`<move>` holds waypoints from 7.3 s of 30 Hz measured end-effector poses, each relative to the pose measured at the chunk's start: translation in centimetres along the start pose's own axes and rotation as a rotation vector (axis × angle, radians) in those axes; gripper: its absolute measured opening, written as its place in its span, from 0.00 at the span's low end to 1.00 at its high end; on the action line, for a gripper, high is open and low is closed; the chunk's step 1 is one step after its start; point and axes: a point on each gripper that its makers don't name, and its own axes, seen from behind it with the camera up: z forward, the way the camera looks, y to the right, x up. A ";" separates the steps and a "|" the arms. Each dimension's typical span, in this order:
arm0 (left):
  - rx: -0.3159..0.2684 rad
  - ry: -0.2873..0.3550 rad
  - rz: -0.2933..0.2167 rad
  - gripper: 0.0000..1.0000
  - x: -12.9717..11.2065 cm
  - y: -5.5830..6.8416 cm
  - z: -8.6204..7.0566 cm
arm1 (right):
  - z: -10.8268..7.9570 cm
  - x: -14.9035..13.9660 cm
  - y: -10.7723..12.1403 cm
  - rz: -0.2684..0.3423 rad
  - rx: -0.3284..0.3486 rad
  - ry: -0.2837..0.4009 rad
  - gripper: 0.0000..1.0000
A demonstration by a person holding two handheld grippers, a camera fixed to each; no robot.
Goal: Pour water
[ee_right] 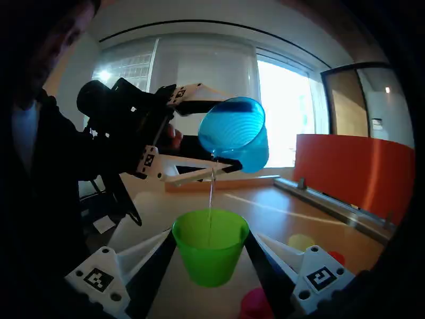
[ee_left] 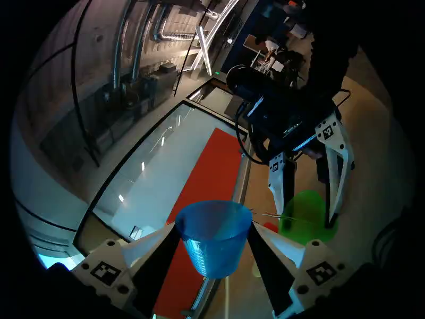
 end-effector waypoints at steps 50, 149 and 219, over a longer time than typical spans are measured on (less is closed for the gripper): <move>0.003 0.015 0.067 0.85 0.9 0.1 0.0 | -0.2 0.1 -0.3 -0.020 0.008 0.001 0.91; 0.019 0.023 0.195 0.85 1.7 -0.4 -0.4 | -0.4 0.1 -0.7 -0.046 0.021 -0.001 0.90; 0.027 0.041 0.282 0.85 2.8 -0.6 -0.5 | -0.6 0.4 -0.8 -0.064 0.017 0.002 0.90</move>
